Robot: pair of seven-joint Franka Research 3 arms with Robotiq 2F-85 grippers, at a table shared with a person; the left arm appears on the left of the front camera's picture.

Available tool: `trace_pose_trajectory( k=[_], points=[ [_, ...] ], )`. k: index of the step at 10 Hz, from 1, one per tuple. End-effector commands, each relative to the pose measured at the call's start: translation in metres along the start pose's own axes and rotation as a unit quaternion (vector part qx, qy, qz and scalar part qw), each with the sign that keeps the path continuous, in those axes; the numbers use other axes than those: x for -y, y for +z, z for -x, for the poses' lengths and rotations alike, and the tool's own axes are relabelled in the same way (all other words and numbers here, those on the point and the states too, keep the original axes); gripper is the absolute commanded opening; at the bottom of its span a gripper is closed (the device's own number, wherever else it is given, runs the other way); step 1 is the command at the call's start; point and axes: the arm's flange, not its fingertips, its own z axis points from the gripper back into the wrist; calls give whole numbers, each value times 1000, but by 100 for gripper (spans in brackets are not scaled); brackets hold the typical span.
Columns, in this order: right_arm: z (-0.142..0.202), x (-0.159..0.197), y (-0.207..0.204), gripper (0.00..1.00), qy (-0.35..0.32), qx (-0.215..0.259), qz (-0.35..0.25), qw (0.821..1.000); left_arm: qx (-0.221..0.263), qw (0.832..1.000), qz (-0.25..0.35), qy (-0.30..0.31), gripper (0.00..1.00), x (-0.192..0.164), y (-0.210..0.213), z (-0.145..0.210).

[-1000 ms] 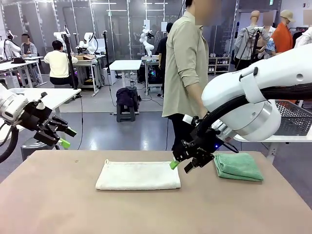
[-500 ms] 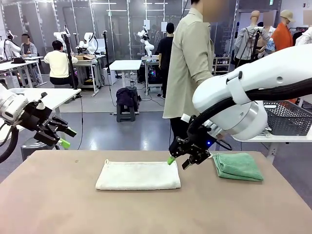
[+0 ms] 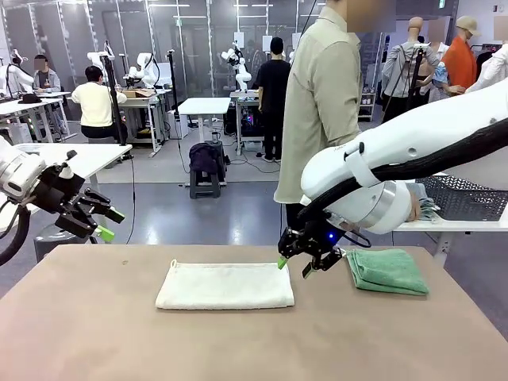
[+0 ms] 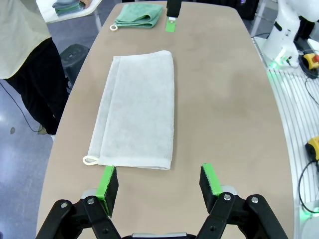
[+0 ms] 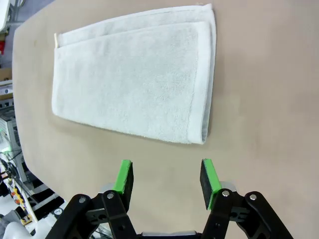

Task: Fold the towels and place them in the basket.
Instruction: When a person lays out a Towel with hook on the table, fold it in half twice.

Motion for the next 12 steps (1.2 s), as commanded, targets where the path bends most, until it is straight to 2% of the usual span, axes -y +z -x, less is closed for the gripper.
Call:
trace_pose_trajectory(
  k=[1, 2, 3, 4, 5, 12],
  points=[
    [-13, 0, -9, 88, -24, 2, 8, 1000, -2, 1000, -2, 5, 84, 0, 0, -1],
    [-17, 2, -13, 88, -27, 1, 24, 999, -2, 1000, -2, 5, 84, 0, 0, -1],
    [-22, 4, -19, 100, -32, 0, 33, 999, -2, 1000, -2, 5, 84, 0, 0, -1],
    [-28, 6, -25, 93, -33, 0, 40, 999, -2, 1000, -2, 5, 84, 0, 0, -1],
    [-35, 7, -34, 100, -35, -2, 45, 998, -2, 1000, -2, 5, 84, 0, 0, -1],
    [-56, -6, -75, 100, -40, 20, 62, 997, -2, 1000, -2, 5, 84, 0, 0, -1]
  ],
)
